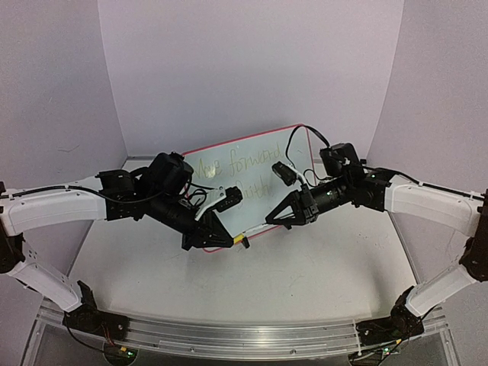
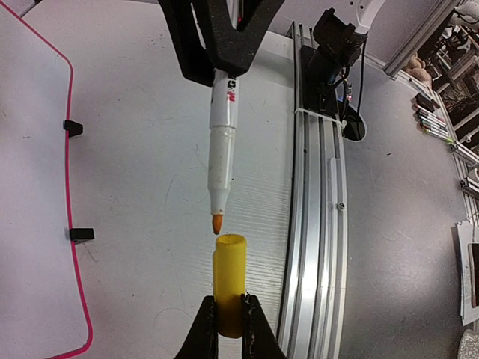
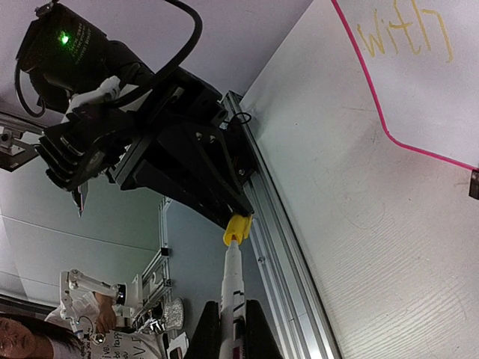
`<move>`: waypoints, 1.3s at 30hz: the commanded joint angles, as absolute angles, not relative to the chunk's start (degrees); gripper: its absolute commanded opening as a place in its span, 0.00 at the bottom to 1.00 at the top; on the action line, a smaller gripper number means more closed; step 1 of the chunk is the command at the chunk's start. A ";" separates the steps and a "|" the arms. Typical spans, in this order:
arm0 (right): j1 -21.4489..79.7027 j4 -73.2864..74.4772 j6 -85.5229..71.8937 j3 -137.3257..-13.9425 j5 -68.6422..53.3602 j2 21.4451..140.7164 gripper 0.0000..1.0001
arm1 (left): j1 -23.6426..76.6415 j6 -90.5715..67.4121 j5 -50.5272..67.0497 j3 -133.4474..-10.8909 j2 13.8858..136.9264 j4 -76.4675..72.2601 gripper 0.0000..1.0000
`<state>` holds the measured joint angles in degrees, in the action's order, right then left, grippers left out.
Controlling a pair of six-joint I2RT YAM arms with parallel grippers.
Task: Write a sentence on the whiteboard
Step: Insert the pen cap into the whiteboard marker.
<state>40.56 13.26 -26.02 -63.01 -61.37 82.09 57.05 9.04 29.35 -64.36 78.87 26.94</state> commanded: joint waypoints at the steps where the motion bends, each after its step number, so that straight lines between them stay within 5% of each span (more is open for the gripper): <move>1: 40.98 11.78 -25.91 -64.07 -63.02 82.79 0.00 | 57.46 9.80 28.84 -64.08 78.31 25.77 0.00; 39: 44.78 12.03 -24.11 -67.05 -68.03 90.52 0.00 | 59.73 10.11 31.90 -65.04 79.81 26.28 0.00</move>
